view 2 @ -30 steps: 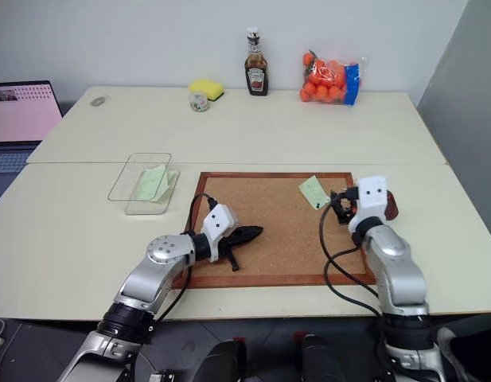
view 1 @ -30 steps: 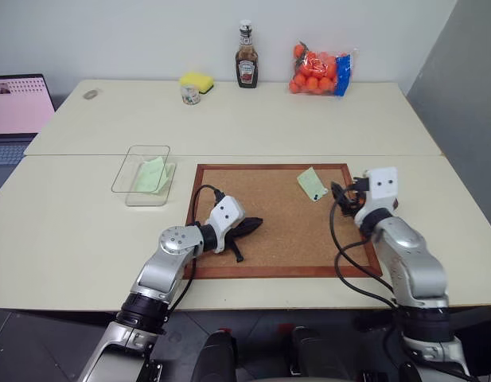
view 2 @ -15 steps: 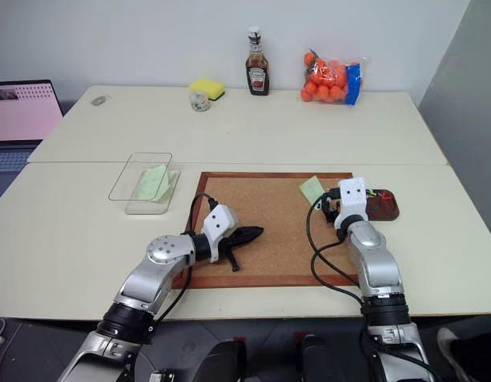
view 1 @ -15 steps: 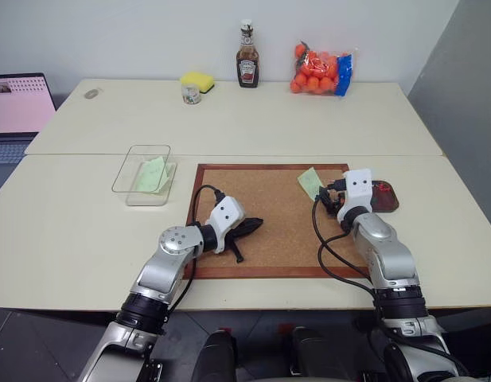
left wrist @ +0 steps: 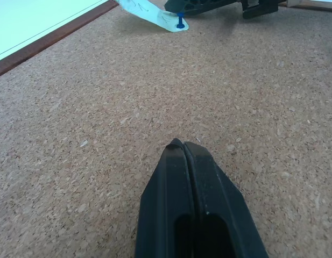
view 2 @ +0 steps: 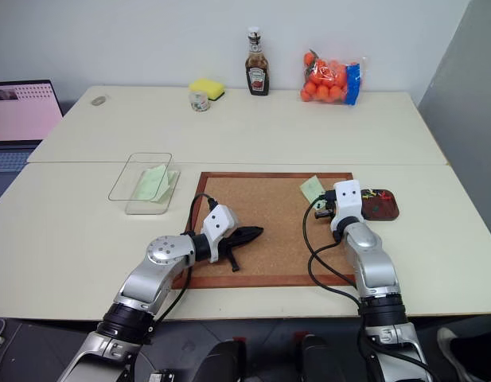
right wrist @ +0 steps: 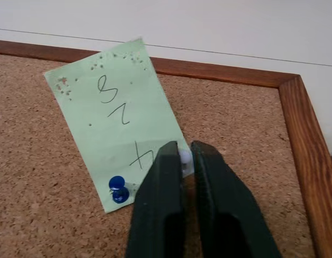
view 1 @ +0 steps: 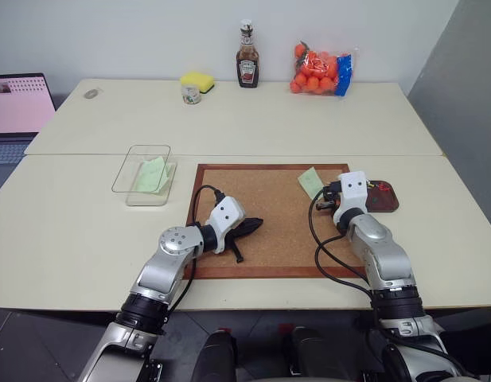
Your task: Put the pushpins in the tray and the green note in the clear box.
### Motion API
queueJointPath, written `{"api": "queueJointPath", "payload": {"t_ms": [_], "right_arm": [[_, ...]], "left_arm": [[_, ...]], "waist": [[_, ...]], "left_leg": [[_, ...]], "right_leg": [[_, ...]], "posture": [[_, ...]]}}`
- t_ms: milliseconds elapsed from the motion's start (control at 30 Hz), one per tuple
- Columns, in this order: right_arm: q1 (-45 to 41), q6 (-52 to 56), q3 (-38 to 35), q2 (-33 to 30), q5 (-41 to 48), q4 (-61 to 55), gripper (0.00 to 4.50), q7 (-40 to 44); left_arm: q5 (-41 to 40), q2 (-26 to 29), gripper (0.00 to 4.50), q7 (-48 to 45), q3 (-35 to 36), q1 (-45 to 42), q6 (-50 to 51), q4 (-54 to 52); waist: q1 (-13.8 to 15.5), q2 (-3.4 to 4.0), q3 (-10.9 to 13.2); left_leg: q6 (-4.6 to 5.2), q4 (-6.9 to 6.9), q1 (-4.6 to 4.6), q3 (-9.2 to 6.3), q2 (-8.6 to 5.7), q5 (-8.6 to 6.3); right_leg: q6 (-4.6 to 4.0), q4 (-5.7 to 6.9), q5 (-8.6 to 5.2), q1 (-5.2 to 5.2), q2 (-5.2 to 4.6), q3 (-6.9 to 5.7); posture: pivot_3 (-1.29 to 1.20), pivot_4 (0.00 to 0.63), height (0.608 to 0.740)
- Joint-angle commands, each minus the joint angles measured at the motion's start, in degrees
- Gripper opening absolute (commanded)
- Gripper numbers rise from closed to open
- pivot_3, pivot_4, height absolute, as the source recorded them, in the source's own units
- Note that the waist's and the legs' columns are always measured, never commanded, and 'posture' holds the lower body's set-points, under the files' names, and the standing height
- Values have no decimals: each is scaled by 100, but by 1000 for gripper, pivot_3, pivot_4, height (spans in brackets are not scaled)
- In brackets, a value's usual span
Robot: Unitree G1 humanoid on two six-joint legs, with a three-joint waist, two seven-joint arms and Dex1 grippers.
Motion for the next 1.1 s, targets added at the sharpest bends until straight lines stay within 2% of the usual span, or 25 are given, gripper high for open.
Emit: {"api": "queueJointPath", "payload": {"t_ms": [33,733,1100], "right_arm": [[-78,-150,-84,-12,-21,-97,25,-17],[129,-579,-159,184,70,-800,25,-143],[710,-75,-1134,-649,164,-1587,25,-156]], "left_arm": [[110,51,0,-16,-116,126,65,49],[110,53,0,-36,-154,213,109,-19],[115,48,0,-45,-171,226,113,-35]], "waist": [[0,0,0],[-2,1,0],[10,1,0]], "left_leg": [[0,0,0,0,0,0],[0,0,1,0,1,0],[0,-4,0,2,-1,0]], "right_leg": [[0,0,0,0,0,0],[0,0,0,0,0,0],[0,-8,-1,1,-2,0]], "posture": [[0,150,740],[0,150,740],[0,150,740]]}}
